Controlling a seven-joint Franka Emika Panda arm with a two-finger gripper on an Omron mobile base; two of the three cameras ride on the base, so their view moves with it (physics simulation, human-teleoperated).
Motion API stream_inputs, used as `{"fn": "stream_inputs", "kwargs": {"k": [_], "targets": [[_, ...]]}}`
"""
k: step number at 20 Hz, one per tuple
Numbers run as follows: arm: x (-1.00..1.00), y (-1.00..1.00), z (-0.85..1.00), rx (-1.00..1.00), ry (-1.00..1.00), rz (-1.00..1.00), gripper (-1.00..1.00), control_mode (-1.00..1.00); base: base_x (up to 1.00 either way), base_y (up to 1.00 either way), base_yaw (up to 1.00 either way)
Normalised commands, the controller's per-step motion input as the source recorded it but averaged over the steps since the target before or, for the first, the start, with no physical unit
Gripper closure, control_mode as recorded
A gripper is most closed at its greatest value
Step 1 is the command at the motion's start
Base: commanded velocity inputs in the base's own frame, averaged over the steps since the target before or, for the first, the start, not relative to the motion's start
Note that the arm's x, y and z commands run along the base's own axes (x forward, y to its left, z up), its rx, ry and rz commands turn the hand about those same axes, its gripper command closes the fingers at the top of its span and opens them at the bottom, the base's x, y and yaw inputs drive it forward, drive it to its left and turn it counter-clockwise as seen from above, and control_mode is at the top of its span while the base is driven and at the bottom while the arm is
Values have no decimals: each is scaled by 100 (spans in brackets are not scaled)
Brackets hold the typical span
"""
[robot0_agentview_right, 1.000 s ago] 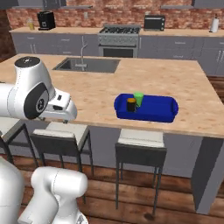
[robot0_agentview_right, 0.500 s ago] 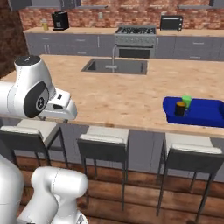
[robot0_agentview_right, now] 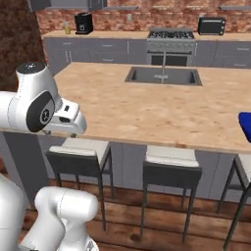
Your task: There is a tray on the dining counter. Grab the cup, mug, and pitcher and place them on the tray. The pitcher may be placed next to the tray if it cannot fit the tray.
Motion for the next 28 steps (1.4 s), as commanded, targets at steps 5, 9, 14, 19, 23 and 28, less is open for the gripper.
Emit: {"fn": "stream_inputs", "kwargs": {"k": [5,9,14,19,23,28], "targets": [[0,0,0,0,0,0,-100,100,13,100,0],[0,0,0,0,0,0,-100,100,32,100,0],[0,0,0,0,0,0,-100,100,35,100,-1],[0,0,0,0,0,0,-100,100,38,100,-1],[0,0,0,0,0,0,-100,100,39,100,0],[0,0,0,0,0,0,-100,100,42,100,0]]}}
